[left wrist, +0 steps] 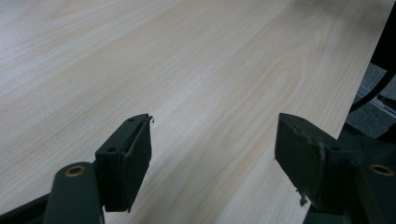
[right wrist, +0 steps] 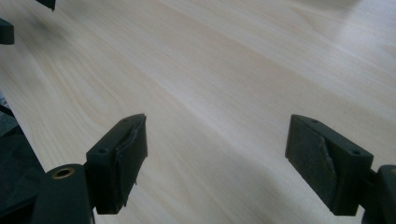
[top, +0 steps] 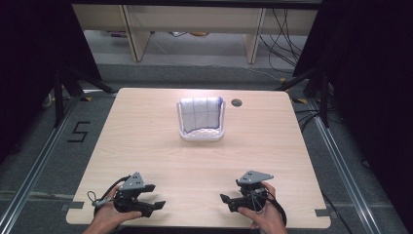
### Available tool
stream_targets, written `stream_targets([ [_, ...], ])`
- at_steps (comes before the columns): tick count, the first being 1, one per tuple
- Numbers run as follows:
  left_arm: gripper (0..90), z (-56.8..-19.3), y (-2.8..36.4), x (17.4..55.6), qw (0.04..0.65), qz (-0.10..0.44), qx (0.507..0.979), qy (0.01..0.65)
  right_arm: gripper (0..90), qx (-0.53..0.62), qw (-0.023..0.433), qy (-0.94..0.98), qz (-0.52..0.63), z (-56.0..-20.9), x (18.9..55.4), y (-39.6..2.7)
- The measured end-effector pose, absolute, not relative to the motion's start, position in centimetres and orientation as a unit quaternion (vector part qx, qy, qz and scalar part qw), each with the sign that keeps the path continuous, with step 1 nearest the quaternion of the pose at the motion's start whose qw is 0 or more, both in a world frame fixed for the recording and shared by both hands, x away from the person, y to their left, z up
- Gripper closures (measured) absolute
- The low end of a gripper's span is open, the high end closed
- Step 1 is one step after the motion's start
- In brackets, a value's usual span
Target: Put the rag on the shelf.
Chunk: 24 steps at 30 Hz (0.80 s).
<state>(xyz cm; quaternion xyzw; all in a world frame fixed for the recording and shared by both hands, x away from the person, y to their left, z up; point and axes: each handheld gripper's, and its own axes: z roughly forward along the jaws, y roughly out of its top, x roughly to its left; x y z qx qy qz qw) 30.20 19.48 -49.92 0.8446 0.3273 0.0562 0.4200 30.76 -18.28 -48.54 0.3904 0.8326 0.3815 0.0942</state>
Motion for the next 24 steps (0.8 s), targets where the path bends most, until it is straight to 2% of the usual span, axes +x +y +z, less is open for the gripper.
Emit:
stream_targets([
  [4, 26.5, -50.1, 19.3, 29.6, 0.42, 0.061, 0.846, 0.322, 20.4, 0.386, 0.102, 0.839, 0.37, -48.8, 30.1, -18.3],
  [7, 26.2, -50.2, 19.4, 29.5, 0.415, 0.061, 0.85, 0.318, 18.3, 0.393, 0.092, 0.842, 0.358, -48.9, 29.5, -18.1],
  [9, 26.0, -50.2, 19.2, 29.5, 0.419, 0.059, 0.847, 0.322, 18.3, 0.382, 0.104, 0.846, 0.357, -49.1, 29.4, -18.1],
  [17, 25.7, -50.3, 19.3, 29.6, 0.417, 0.061, 0.848, 0.32, 17.8, 0.385, 0.096, 0.847, 0.353, -49.1, 29.3, -18.0],
  [24, 24.4, -50.4, 19.4, 29.8, 0.414, 0.066, 0.849, 0.323, 17.8, 0.385, 0.109, 0.844, 0.356, -49.3, 29.3, -17.9],
])
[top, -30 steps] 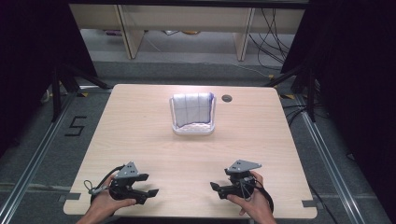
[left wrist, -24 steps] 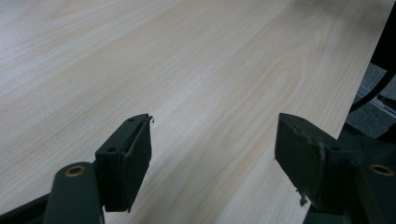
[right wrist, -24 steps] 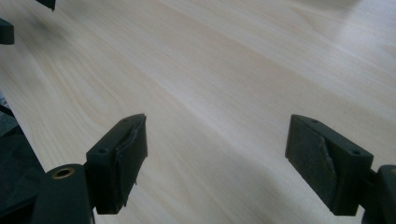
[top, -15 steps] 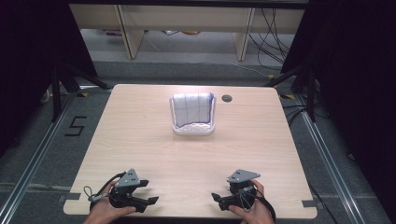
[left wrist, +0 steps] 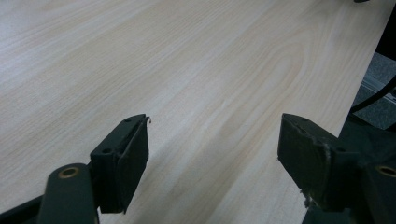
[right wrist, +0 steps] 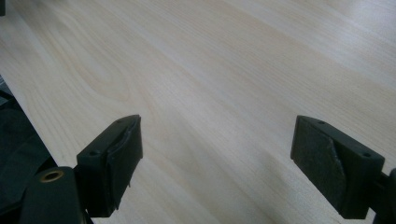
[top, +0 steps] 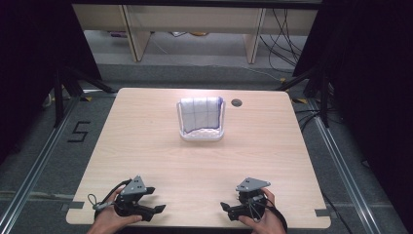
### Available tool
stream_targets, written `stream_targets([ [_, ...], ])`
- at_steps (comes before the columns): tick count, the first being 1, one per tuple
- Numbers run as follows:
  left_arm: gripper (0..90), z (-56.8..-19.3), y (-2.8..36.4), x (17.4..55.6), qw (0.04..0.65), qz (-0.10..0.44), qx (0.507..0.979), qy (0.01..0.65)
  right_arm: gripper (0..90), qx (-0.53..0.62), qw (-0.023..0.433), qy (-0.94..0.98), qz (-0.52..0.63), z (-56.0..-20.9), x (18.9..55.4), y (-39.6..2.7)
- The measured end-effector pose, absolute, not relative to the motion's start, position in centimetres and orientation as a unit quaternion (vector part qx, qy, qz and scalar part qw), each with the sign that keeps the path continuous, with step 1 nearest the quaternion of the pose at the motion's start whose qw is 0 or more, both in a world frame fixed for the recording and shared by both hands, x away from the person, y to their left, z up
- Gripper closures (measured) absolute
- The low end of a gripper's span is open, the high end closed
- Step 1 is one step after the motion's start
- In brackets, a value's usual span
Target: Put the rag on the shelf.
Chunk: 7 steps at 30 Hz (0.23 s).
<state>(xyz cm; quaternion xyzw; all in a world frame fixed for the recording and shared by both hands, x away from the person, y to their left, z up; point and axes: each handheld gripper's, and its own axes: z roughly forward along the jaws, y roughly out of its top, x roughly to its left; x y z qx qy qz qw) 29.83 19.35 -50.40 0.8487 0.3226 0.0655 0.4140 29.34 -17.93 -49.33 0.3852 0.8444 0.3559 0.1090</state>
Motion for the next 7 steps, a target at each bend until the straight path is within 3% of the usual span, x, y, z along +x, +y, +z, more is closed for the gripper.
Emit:
stream_targets([
  [7, 23.4, -50.43, 19.39, 29.92, 0.42, 0.064, 0.843, 0.329, 17.9, 0.386, 0.109, 0.845, 0.354, -49.34, 29.35, -17.9],
])
